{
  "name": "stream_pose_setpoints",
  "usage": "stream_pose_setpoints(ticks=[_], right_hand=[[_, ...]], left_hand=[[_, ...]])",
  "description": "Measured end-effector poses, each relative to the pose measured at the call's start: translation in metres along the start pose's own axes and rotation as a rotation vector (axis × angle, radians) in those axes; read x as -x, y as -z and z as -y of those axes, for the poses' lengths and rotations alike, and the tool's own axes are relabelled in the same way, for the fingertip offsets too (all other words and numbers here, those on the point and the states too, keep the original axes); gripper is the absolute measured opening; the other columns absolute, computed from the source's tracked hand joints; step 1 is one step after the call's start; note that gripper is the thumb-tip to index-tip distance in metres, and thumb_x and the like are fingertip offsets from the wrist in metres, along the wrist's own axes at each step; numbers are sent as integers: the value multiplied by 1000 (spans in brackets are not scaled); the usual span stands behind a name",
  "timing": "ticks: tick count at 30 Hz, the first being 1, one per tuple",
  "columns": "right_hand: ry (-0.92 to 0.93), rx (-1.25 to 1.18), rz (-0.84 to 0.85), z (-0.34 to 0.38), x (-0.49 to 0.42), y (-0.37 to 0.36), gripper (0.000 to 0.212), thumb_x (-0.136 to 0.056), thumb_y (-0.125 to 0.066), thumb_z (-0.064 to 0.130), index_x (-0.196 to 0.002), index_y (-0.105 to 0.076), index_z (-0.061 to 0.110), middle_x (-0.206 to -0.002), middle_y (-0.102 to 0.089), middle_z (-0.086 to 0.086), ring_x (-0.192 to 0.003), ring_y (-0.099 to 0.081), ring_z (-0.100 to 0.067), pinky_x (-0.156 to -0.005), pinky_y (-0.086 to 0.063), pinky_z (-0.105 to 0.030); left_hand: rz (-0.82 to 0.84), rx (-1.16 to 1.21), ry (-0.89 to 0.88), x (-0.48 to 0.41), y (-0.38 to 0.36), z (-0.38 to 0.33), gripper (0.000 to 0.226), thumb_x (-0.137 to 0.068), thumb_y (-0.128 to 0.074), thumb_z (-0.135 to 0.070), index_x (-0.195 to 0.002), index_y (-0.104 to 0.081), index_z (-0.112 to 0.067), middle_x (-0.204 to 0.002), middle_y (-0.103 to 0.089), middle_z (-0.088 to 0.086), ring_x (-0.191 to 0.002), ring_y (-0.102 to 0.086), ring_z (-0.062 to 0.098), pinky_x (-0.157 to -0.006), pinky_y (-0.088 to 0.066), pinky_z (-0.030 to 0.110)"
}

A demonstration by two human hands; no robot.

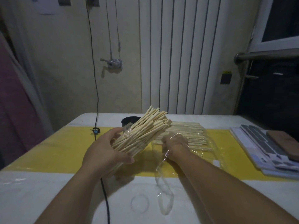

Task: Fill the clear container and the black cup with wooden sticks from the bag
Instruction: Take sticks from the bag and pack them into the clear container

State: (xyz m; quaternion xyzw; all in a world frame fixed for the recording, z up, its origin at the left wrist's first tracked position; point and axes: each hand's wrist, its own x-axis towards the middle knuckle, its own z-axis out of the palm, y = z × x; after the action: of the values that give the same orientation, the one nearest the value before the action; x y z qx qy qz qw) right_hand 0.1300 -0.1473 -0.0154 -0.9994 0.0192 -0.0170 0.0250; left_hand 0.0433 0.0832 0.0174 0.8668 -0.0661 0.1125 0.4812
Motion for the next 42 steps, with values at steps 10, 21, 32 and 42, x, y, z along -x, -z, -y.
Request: stream_pose_setpoints(ticks=[10,21,32,42], right_hand=[[-77,-93,-8,4,-2,6,36,-92,-65,35,-127,-59,26,-135,-55,0,-129,-45,-25,-106,-37,-39],[-64,-181,89,0,-3,5,36,-93,-64,37,-123,-61,19,-130,-59,-6,-124,-52,-28,-105,-41,-38],[-64,-123,40,9,-2,2,21,-91,-64,23,-112,-68,19,-118,-65,-7,-112,-61,-28,-97,-49,-36],[-32,-131,-203,-2,30,-3,31,-90,-52,19,-119,-63,24,-125,-61,-5,-119,-54,-28,-98,-46,-29]], left_hand=[[-2,-14,9,1,0,-1,81,-29,-84,-36,-96,-48,-64,-102,-62,-26,-84,-65,0,-79,-55,37],[-2,-15,5,1,0,1,91,-29,-84,-36,-112,-50,-55,-103,-61,-26,-86,-65,2,-78,-55,37],[-8,0,-4,0,-1,2,95,-28,-84,-36,-117,-53,-52,-105,-62,-23,-87,-67,5,-79,-55,38],[-13,-15,-5,0,-1,3,91,-28,-83,-38,-112,-52,-54,-105,-61,-26,-88,-66,5,-79,-54,38]])
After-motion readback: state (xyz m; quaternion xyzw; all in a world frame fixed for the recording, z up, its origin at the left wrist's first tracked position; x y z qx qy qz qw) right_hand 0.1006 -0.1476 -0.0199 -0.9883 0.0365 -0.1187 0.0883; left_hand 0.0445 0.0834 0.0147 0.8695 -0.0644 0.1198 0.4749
